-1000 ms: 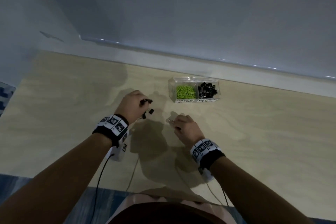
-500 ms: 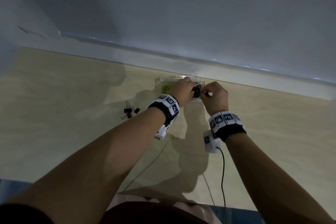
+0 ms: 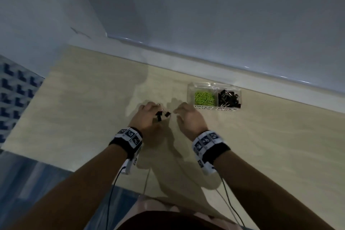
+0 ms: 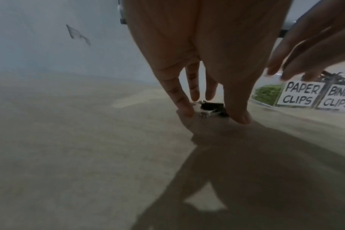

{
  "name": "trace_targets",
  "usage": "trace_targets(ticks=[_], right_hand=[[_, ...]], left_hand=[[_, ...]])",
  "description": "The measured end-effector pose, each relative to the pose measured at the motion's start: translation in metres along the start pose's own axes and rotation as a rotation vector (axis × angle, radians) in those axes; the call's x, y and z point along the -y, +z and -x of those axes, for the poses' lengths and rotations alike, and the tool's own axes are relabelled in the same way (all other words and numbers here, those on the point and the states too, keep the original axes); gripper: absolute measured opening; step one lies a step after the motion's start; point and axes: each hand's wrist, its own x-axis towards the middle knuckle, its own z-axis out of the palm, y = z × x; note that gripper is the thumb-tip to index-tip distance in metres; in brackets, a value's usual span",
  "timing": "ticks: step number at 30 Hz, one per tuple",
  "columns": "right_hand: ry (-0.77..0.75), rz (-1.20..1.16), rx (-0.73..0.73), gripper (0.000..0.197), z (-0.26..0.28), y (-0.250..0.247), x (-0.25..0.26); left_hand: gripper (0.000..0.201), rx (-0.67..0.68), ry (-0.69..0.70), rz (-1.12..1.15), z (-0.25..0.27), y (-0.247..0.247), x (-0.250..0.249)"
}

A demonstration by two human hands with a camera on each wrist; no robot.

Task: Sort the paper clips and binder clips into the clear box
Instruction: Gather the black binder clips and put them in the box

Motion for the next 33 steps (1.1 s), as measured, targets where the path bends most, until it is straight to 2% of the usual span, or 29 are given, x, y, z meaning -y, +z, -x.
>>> trace_targets(ticks=[4,6,7,9,11,12,14,16,19,21,24,26,31,33], right_hand=[[-0.121,0.189,0.171,0.04,-0.02,0.052,0.01],[-0.082,0.29,0.215,0.032,-0.028,0.063,0.005],[-0.064,0.298,0.233,0.028,-0.029,0.065,0.005],[-0.021,0.236,0.28,0.026,-0.024,0.054,0.01],[-0.012,0.157,0.234,0.02,-0.016,0.041,0.014],[-0.004,0.107,0.172,0.022,-0.01,0.037,0.015],[0.072,0.003,0.113,0.044,0.003,0.029,0.017],[0.093,-0.003,0.065,0.053,0.015,0.033,0.008],[0.132,-0.004,0.141,0.031,0.03,0.032,0.002],[0.104,0.01,0.114,0.029,0.036,0.034,-0.001],[0.105,-0.006,0.089,0.054,0.041,0.034,-0.004],[0.11,-0.025,0.098,0.059,0.042,0.032,-0.005],[0.138,-0.146,0.129,0.052,0.052,0.02,-0.014],[0.173,-0.166,0.091,0.031,0.058,0.009,-0.024]], left_hand=[[0.036,-0.145,0.031,0.043,0.002,0.006,-0.009],[0.03,-0.097,0.058,-0.053,0.001,0.01,-0.009],[0.032,-0.058,0.056,-0.078,0.001,0.009,-0.011],[0.033,-0.062,0.086,-0.084,0.001,0.009,-0.012],[0.032,-0.085,0.043,-0.059,0.004,0.004,-0.016],[0.032,-0.093,0.017,-0.062,0.004,0.004,-0.016],[0.034,-0.065,-0.025,-0.086,0.002,0.006,-0.015],[0.04,-0.034,-0.072,-0.114,-0.003,0.009,-0.013],[0.04,-0.051,-0.107,-0.131,-0.006,0.013,-0.017],[0.035,-0.067,-0.13,-0.116,-0.009,0.015,-0.018],[0.028,-0.09,-0.163,-0.038,-0.009,0.013,-0.021],[0.027,-0.102,-0.207,0.035,-0.008,0.012,-0.023],[0.021,-0.128,-0.185,0.122,-0.004,0.011,-0.022],[0.017,-0.121,-0.17,0.142,-0.005,0.01,-0.021]])
